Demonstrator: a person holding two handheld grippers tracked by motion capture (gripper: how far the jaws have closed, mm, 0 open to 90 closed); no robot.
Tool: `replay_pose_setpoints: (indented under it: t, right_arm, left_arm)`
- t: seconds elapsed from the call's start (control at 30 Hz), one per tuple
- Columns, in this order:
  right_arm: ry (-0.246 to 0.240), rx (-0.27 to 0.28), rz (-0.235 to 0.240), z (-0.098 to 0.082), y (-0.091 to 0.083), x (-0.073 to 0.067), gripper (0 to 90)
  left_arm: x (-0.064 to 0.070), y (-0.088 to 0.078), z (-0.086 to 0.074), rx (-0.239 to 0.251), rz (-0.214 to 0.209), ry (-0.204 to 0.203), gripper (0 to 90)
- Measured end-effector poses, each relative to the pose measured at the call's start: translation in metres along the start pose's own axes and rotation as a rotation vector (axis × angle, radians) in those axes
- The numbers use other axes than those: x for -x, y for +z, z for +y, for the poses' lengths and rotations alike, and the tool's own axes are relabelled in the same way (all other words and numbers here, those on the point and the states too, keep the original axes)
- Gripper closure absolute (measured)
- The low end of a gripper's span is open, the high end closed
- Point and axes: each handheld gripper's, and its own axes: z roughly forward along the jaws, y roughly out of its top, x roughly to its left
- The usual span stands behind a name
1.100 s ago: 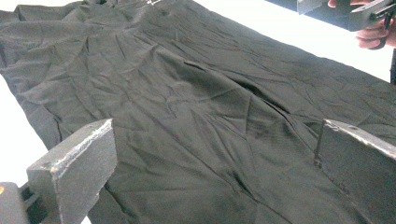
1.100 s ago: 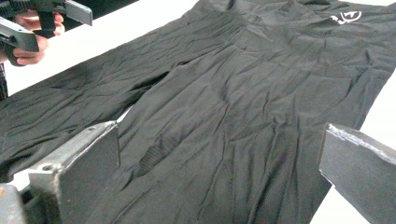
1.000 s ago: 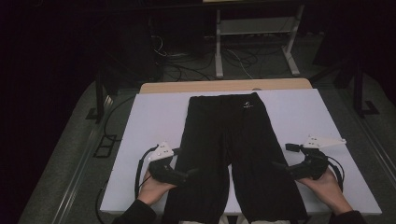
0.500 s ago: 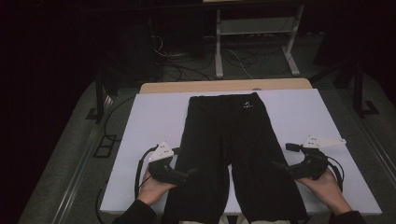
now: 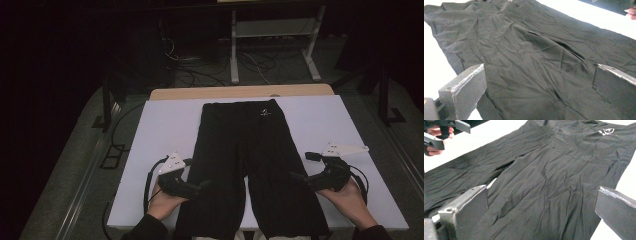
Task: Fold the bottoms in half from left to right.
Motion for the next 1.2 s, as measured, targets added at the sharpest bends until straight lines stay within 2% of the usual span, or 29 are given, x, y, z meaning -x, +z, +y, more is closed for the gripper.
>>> replay_pose_setpoints:
  t: [0.37,0.63,1.2]
  right_arm:
    - [-0.020,-0.011,0.002,0.023,0.003,0.000,0.0]
    - [-0.055,-0.037,0.011,0.041,0.012,-0.003,0.0]
    - [-0.071,-0.054,0.031,0.059,0.031,-0.004,0.0]
  left_arm:
    - [0.000,0.000,0.000,0.003,-0.003,-0.006,0.0]
    - [0.000,0.000,0.000,0.003,-0.004,-0.010,0.0]
    - [0.000,0.000,0.000,0.006,-0.006,-0.011,0.0]
